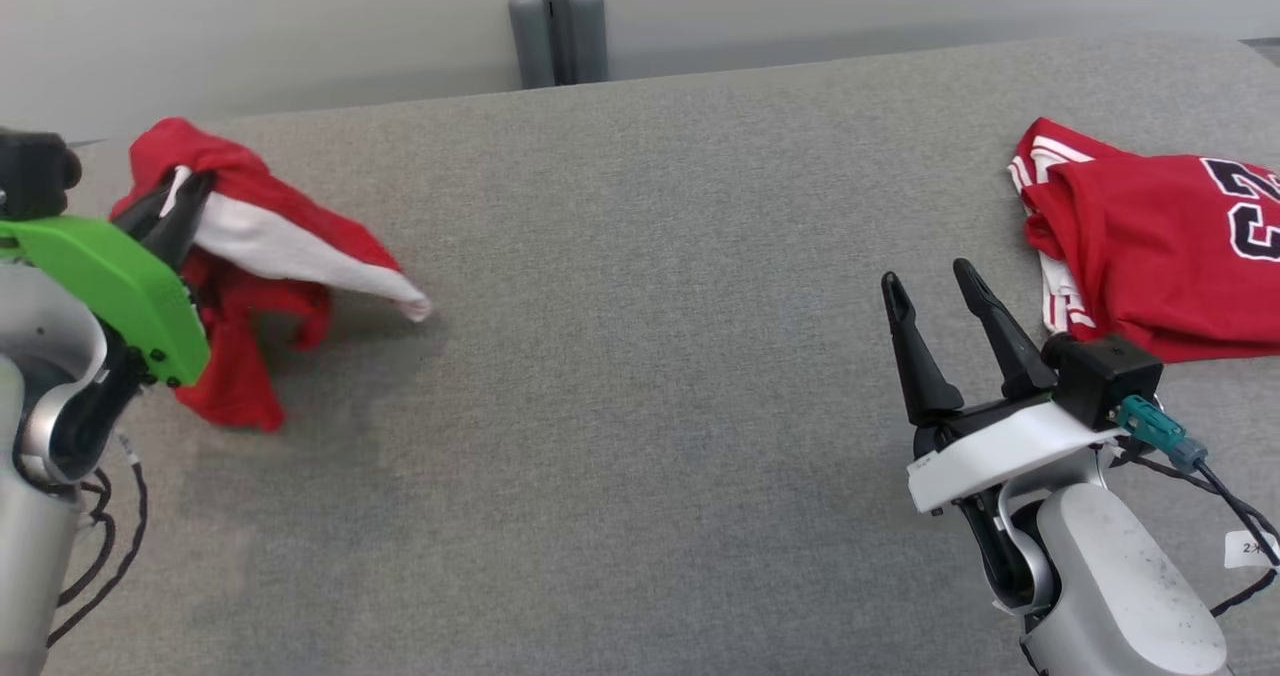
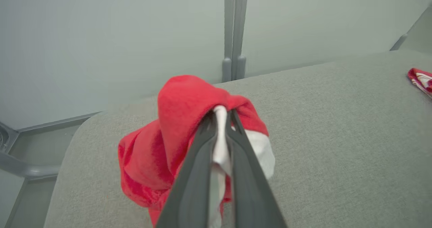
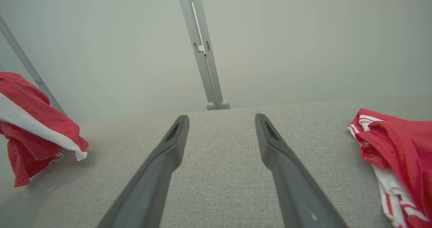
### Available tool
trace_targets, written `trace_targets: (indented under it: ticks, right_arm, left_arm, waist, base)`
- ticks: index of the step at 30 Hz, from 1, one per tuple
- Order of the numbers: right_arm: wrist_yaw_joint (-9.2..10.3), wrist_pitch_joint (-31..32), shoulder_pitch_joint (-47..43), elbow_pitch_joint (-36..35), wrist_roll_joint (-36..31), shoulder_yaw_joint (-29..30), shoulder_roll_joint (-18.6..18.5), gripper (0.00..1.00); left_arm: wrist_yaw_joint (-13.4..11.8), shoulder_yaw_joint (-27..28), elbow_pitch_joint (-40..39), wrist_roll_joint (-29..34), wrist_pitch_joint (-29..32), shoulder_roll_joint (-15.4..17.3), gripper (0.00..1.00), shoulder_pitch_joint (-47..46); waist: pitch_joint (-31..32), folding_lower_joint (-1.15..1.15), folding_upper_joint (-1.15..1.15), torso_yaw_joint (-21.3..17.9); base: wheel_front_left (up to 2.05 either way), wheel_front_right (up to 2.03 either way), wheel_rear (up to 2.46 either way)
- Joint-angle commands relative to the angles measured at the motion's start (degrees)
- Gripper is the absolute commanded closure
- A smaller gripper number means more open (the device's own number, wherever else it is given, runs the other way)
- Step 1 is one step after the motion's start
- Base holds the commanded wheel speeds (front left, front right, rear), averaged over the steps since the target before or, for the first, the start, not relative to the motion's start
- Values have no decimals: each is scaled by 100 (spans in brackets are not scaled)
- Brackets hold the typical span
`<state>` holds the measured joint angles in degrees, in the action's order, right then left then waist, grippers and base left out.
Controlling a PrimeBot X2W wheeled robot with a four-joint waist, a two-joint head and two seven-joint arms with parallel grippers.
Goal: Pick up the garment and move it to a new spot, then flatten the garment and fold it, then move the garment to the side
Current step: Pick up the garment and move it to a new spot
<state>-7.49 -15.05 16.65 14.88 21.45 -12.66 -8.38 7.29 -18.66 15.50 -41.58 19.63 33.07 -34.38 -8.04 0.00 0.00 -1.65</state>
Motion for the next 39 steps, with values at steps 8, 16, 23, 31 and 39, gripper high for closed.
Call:
trace_targets:
  ticks: [8, 16, 23, 31, 39]
  right_arm:
    - [-1, -15, -93, -59, -32, 159, 28, 0]
    - [-1, -15, -112, -110, -49, 314, 19, 0]
    - [-1, -16, -95, -117, -58, 322, 1, 0]
    - [-1, -15, -148, 17, -53, 212, -26, 0]
    - [-1, -15, -249, 101, -28, 169, -84, 0]
  left_arm:
    - [-419, -270, -1308, 298, 173, -324, 100, -197]
    - [-790, -581, -1620, 428, -433, -1025, 100, 387]
    - [-690, -1097, -695, 508, -1173, -1676, 100, 1062]
    - [-344, -1617, 697, 590, -1652, -2192, 0, 1259]
    - [-299, -1620, 1097, 635, -2184, -2292, 0, 1181]
  waist:
    - [131, 0, 0, -678]
    - [-47, 0, 0, -1010]
    - [-106, 0, 0, -1108]
    - [-8, 0, 0, -962]
    - [213, 0, 0, -731]
  base:
    - [0, 0, 0]
    - [0, 0, 0]
    - [0, 0, 0]
    - [0, 0, 0]
    - [0, 0, 0]
